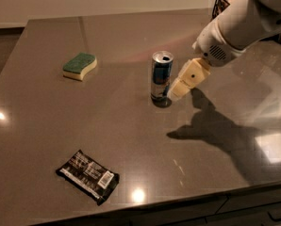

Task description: Knock redbull can over

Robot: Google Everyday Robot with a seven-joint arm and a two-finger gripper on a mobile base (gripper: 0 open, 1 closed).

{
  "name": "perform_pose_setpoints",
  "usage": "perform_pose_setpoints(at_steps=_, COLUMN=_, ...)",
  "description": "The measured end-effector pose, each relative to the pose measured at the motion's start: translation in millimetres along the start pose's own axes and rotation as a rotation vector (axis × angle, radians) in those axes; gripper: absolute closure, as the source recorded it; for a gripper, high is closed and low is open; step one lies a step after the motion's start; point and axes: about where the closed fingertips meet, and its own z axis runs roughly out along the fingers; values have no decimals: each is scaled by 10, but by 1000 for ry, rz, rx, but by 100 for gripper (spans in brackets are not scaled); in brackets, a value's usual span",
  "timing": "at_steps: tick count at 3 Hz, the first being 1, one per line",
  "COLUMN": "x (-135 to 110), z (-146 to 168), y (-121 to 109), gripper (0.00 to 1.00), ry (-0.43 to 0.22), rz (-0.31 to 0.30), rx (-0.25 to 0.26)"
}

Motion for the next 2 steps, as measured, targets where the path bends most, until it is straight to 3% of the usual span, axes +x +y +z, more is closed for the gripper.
perform_pose_setpoints(at_steps=2, x=-284, z=334, y=23, gripper=0, ry=-99, rz=15, rx=-38)
